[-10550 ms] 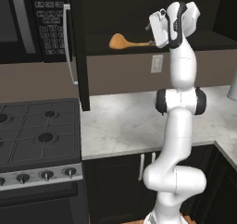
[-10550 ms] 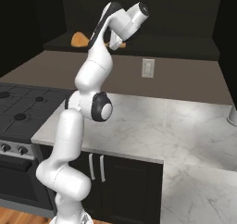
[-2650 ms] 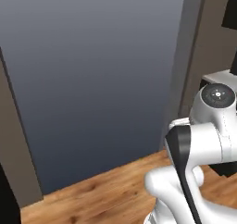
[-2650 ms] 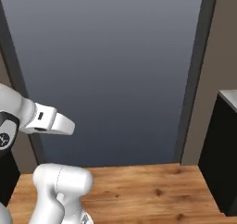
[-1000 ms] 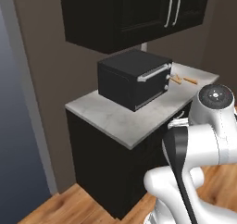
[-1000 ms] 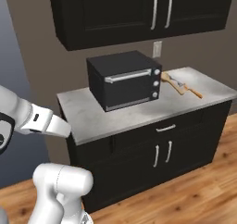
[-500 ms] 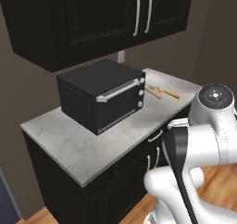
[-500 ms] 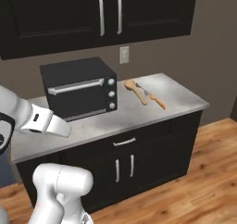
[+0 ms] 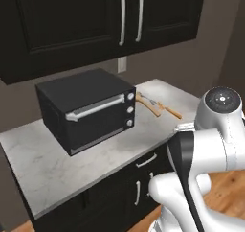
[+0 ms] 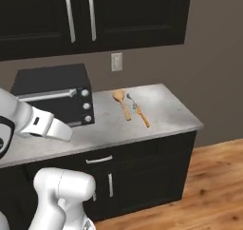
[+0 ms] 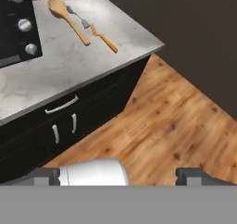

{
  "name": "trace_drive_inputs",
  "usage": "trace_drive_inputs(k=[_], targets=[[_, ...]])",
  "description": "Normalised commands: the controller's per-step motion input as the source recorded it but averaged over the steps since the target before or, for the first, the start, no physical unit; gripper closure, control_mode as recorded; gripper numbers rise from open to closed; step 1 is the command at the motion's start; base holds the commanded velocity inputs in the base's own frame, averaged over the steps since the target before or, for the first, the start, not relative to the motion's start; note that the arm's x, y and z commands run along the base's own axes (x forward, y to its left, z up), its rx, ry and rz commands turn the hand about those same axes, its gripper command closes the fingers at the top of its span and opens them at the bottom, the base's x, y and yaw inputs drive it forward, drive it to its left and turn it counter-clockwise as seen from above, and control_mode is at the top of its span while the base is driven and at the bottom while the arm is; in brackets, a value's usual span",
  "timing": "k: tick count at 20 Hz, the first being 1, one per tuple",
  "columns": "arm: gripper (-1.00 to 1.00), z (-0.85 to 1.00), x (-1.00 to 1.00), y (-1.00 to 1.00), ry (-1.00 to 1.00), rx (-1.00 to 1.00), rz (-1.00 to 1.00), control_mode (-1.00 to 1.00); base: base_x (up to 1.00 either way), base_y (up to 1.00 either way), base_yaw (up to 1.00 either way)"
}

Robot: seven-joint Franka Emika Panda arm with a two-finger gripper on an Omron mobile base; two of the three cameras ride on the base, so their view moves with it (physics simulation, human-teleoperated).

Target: Organize the utensils by type. Pick up the wooden spoons from the counter and place them in the open cabinet. Then pick up the metallic utensils from the counter and place them in the open drawer.

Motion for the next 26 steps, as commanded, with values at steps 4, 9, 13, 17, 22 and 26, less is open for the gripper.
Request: trace_drive_inputs(k=[4, 9, 13, 17, 22, 26], targets=[[-1.00, 0.00, 0.00, 0.00, 0.00, 0.00, 0.00, 1.00, 0.25, -0.66, 0.47], [-1.00, 0.00, 0.00, 0.00, 0.00, 0.00, 0.00, 1.00, 0.22, -0.67, 0.46], [-1.00, 0.00, 0.00, 0.00, 0.00, 0.00, 0.00, 1.00, 0.22, -0.67, 0.45], [-1.00, 0.00, 0.00, 0.00, 0.00, 0.00, 0.00, 1.00, 0.34, -0.62, 0.43], [-1.00, 0.00, 0.00, 0.00, 0.00, 0.00, 0.00, 1.00, 0.38, -0.58, 0.43], [-1.00, 0.00, 0.00, 0.00, 0.00, 0.00, 0.00, 1.00, 0.34, -0.51, 0.31]])
